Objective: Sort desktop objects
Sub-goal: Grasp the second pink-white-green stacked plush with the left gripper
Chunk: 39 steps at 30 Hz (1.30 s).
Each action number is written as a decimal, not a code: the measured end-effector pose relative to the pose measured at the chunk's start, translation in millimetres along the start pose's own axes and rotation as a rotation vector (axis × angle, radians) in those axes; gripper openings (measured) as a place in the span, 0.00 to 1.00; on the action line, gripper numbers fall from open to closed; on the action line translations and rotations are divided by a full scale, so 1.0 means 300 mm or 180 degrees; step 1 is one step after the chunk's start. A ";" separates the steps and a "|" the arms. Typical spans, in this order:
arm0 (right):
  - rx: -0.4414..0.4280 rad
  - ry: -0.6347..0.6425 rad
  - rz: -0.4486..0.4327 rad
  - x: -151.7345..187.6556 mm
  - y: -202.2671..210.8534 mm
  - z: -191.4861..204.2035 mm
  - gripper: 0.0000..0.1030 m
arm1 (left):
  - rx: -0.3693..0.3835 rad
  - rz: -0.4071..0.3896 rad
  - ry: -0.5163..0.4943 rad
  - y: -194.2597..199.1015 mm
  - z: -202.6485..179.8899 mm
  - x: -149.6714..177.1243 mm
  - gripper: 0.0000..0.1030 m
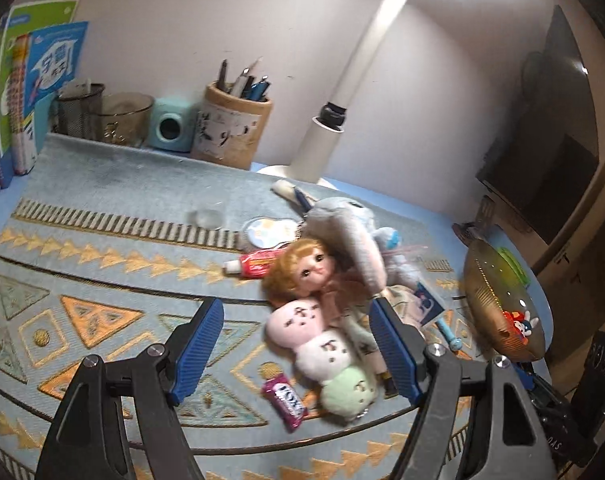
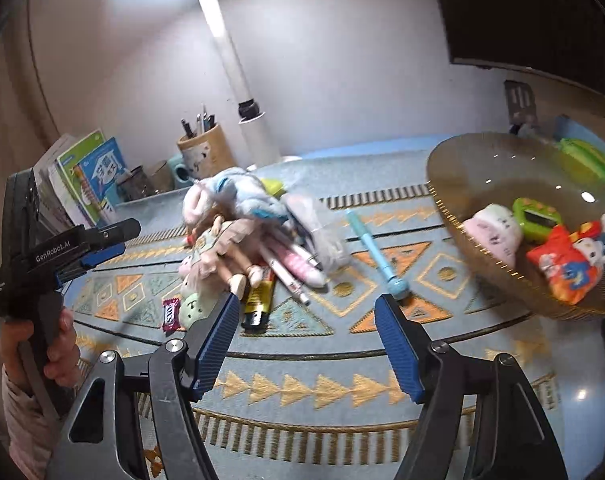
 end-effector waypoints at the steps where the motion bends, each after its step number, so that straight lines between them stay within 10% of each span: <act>1: -0.0023 0.0012 0.0031 0.011 -0.025 0.006 0.68 | -0.0032 0.0043 0.0034 -0.015 0.019 0.011 0.71; 28: -0.0650 -0.0371 -0.0068 0.030 -0.058 -0.065 0.77 | -0.0468 0.0437 -0.0755 -0.231 -0.248 0.187 0.73; 31: -0.0662 -0.0388 -0.0066 0.028 -0.059 -0.070 0.77 | -0.0383 0.0417 -0.0833 -0.224 -0.263 0.194 0.56; 39: -0.0531 -0.0333 0.0003 0.021 -0.061 -0.058 0.77 | -0.0235 0.0448 -0.0660 -0.124 -0.124 0.183 0.53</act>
Point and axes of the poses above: each gripper's, at about its wrist camera, not at the fingertips, and y roughly against the way its jaws point, z to its left, x to its underside, the point moved 2 cm from there along -y, roughly the way its jaws point, and after that the axes turned 10 degrees about -x, right-handed, at the moved point
